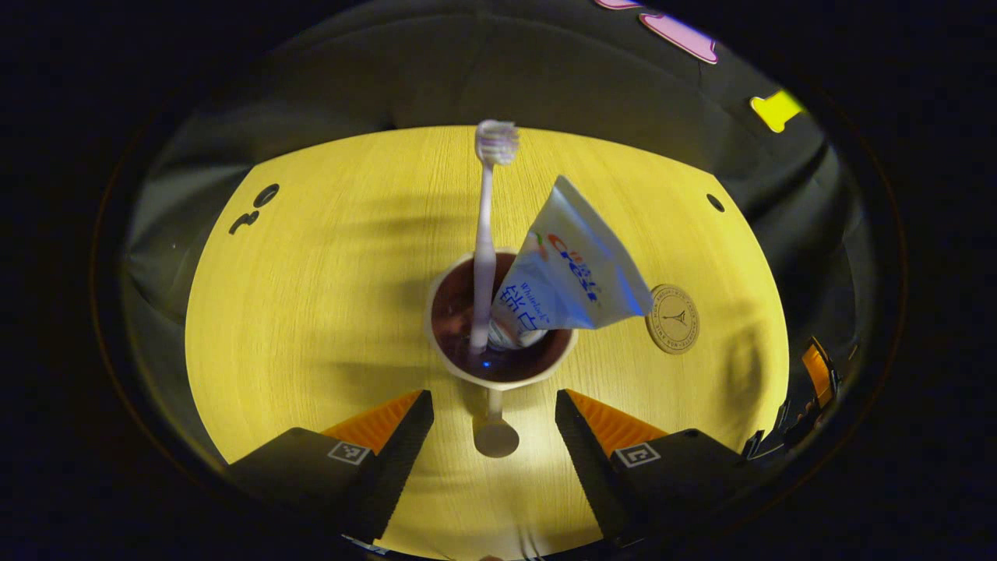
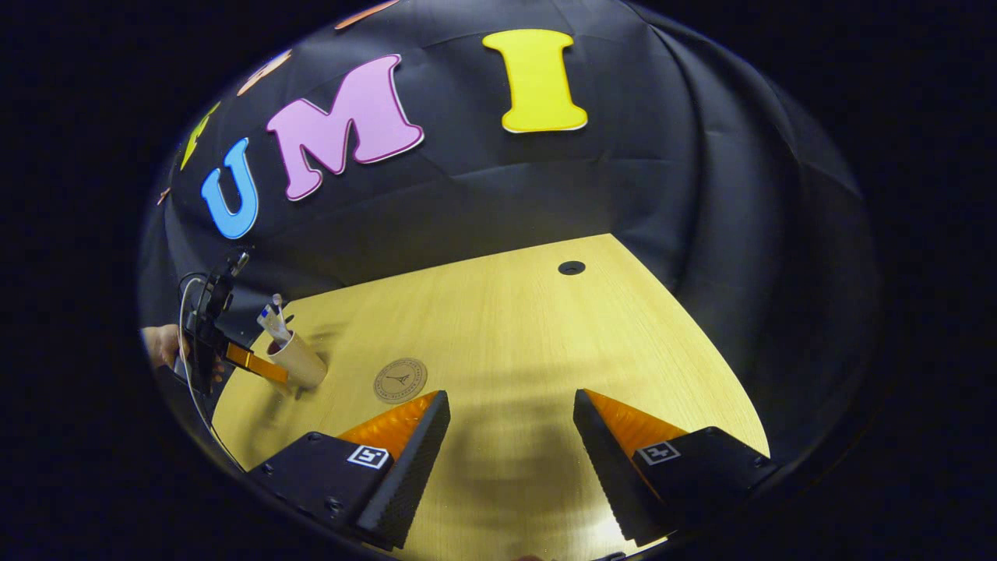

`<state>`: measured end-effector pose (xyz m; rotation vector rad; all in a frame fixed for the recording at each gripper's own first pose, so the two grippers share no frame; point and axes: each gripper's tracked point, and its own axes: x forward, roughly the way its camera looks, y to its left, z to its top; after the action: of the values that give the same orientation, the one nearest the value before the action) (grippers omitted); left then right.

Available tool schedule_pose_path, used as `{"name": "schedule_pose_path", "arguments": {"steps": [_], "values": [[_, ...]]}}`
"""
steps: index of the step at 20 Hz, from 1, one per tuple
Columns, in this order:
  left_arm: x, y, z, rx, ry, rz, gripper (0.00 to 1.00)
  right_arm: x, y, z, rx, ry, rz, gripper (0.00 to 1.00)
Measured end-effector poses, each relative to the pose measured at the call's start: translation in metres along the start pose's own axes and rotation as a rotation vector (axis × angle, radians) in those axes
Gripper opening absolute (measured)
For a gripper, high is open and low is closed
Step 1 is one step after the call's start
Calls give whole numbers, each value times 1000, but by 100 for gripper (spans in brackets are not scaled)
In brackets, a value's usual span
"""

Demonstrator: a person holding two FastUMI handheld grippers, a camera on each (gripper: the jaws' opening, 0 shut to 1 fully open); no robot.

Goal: Put the toothbrush and toothpaste on the desktop into the cup, then pick up the cup and place it on the coaster on the desktop.

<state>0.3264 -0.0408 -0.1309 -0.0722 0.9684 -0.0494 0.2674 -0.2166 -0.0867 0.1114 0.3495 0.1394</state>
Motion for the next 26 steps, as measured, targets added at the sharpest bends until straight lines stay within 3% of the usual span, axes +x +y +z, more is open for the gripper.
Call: {"name": "schedule_pose_path", "arguments": {"steps": [5,7,8,9,10,11,12,13,15,17,18,26], "values": [[14,3,-5,-43,59,10,95,-7,-19,-1,25,-11,-43,98],[17,3,-6,-43,74,7,76,-9,-24,-2,32,-12,-58,98],[20,3,-5,-43,77,11,81,-10,-27,-3,36,-13,-68,98],[20,3,-4,-44,78,12,71,-10,-29,-5,42,-9,-78,98],[23,1,-5,-46,83,10,76,-11,-31,-7,52,-3,-84,98],[25,0,-7,-44,91,13,72,-11,-32,-8,64,-1,-85,98],[26,1,-6,-41,96,16,55,-11,-33,-8,71,-1,-89,98],[27,1,-7,-40,102,22,51,-11,-35,-9,71,-1,-94,98],[29,2,-10,-35,129,36,30,-10,-37,-10,71,-1,-101,98],[29,3,-10,-7,141,42,41,-12,-40,-12,74,6,-114,98],[29,2,-9,-5,136,45,34,-12,-42,-12,77,8,-122,98],[28,0,1,-12,50,44,29,-11,-45,-19,73,30,-134,98]]}}
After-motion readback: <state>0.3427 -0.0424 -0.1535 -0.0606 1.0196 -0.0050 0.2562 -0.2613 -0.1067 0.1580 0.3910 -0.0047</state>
